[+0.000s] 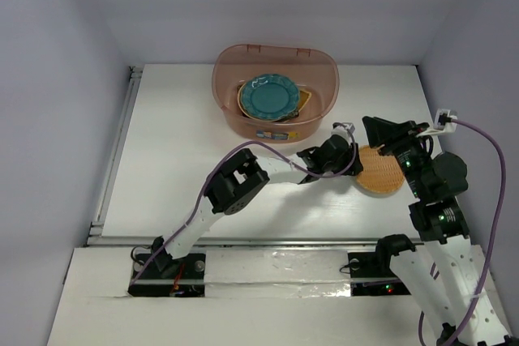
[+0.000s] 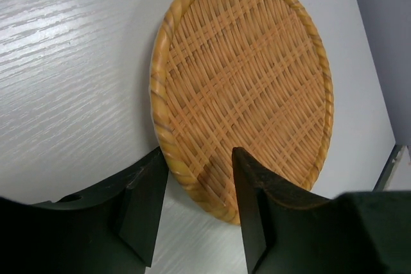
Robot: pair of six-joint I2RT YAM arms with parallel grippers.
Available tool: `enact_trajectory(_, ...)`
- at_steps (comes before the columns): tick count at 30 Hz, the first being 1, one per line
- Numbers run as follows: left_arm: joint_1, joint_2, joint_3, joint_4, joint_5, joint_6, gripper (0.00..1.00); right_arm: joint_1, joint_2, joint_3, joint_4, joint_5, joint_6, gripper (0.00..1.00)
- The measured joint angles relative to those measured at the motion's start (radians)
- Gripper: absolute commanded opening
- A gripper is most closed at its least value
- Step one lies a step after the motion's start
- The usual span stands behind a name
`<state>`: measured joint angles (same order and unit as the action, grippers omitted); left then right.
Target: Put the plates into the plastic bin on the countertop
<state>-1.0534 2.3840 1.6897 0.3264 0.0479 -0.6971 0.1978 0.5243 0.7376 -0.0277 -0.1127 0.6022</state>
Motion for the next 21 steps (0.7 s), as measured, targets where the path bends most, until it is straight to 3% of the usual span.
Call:
enact_trajectory(3,0.002,0.011,0.001,0.022,-0.005,-0.005,0.28,0.000,0.002,0.000,0.003,0.000,0.000,0.47)
enact_trajectory(5,0.002,0.012,-0.011,0.039,-0.007,-0.010,0.11,0.000,0.004,0.000,0.005,0.000,0.000,0.47)
enact_trajectory(7,0.008,0.011,-0.038,0.098,-0.001,-0.034,0.00,0.000,0.006,0.000,0.006,0.000,0.000,0.47)
enact_trajectory(15,0.019,-0.143,-0.287,0.244,0.016,-0.017,0.00,0.000,0.001,-0.004,0.014,0.009,0.005,0.43)
enact_trajectory(21,0.029,-0.351,-0.450,0.267,0.023,0.061,0.00,0.000,-0.163,-0.085,0.012,0.116,0.023,0.43)
